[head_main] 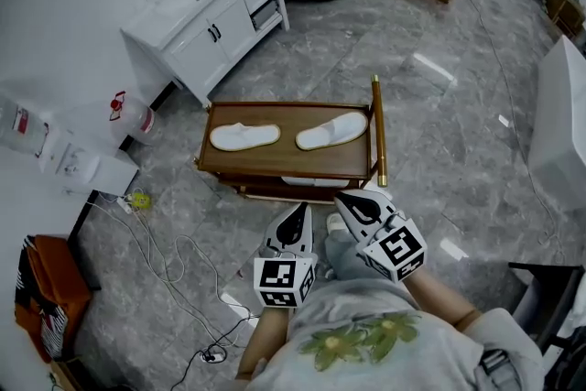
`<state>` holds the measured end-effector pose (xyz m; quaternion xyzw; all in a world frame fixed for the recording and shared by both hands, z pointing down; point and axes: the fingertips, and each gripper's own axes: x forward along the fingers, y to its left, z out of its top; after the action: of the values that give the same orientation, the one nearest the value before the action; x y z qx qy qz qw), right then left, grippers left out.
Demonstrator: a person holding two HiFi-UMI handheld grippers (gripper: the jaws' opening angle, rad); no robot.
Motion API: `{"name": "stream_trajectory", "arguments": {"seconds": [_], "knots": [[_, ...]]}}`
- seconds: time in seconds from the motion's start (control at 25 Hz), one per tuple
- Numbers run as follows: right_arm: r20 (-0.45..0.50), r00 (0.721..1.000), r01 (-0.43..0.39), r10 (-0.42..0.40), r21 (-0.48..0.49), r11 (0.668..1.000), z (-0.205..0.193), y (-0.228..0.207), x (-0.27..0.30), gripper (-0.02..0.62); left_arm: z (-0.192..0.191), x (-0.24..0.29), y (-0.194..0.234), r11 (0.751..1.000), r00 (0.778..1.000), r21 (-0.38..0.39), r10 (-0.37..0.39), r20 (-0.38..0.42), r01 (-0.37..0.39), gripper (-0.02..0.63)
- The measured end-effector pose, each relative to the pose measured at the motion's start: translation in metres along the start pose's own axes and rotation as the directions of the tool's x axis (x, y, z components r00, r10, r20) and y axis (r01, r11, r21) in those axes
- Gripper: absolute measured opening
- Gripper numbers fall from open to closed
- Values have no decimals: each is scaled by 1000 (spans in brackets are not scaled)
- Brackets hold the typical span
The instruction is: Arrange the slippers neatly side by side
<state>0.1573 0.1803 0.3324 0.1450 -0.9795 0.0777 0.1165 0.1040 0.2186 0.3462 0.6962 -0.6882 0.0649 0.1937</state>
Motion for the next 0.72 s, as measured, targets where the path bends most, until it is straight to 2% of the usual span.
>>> {"name": "stream_trajectory", "arguments": {"seconds": [0.72], "knots": [[-42, 995, -95, 94, -12, 995, 22, -44, 88, 10, 25, 60, 66, 995, 995, -27, 94, -16, -94, 20]]}}
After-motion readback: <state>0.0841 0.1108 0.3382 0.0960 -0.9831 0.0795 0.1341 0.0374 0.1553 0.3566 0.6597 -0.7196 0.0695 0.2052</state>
